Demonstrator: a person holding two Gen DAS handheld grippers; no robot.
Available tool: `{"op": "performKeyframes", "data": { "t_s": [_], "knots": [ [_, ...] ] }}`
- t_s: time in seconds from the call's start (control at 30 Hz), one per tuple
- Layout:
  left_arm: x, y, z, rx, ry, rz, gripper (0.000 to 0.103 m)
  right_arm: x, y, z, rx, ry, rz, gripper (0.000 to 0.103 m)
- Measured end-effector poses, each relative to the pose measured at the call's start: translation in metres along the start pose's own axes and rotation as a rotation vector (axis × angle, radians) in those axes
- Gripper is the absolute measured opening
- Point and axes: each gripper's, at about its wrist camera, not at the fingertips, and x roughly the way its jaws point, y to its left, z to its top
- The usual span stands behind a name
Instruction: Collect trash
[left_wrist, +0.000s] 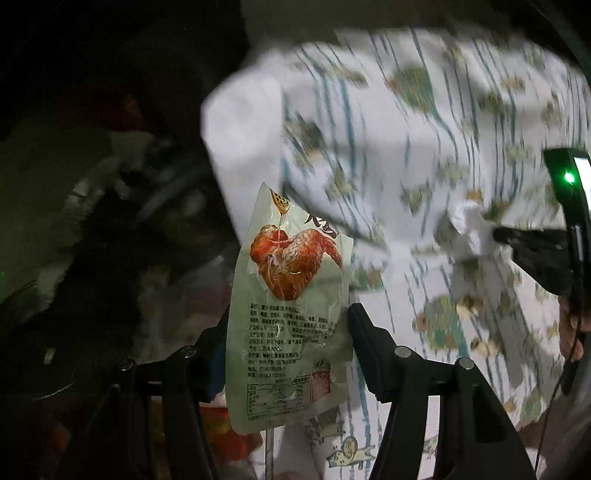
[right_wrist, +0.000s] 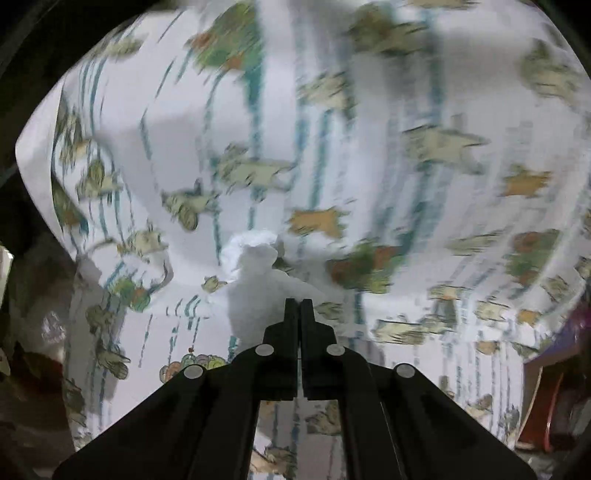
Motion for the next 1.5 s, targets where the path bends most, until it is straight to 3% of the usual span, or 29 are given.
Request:
{"op": "performKeyframes", "data": {
  "t_s": [0.23, 0.33, 0.47, 0.6, 0.7, 1.0, 1.2, 1.5],
  "knots": [
    [-0.045, 0.001, 0.001, -0.034, -0.158, 0.012, 0.061, -0.058, -0.025, 0.003, 0.005, -0.120, 0.041, 0.001],
    [-0.059, -0.001, 0.000, -0.044, -0.218, 0.101, 0.061, -0.073, -0.034, -0.003, -0.008, -0.142, 0.042, 0.001],
    [-0.099, 0.007, 0.005, -0.107, -0.314, 0.110, 0.061, -0.086, -0.041, -0.008, -0.026, -0.157, 0.035, 0.001],
    [-0.147, 0.010, 0.006, -0.171, -0.391, 0.043, 0.061, -0.121, -0.039, -0.020, -0.062, -0.252, 0.056, 0.001],
    [-0.175, 0.006, 0.006, -0.186, -0.404, -0.006, 0.061, -0.167, -0.044, -0.031, -0.064, -0.333, 0.098, 0.001],
    [-0.266, -0.009, -0.022, -0.205, -0.539, -0.028, 0.061, -0.285, -0.048, -0.078, -0.072, -0.492, 0.192, 0.001],
    [-0.303, -0.018, -0.059, -0.222, -0.563, -0.078, 0.061, -0.344, -0.071, -0.123, 0.006, -0.580, 0.221, 0.001],
    [-0.317, -0.031, -0.108, -0.249, -0.539, -0.109, 0.061, -0.379, -0.072, -0.179, -0.030, -0.623, 0.227, 0.001]
  ]
}}
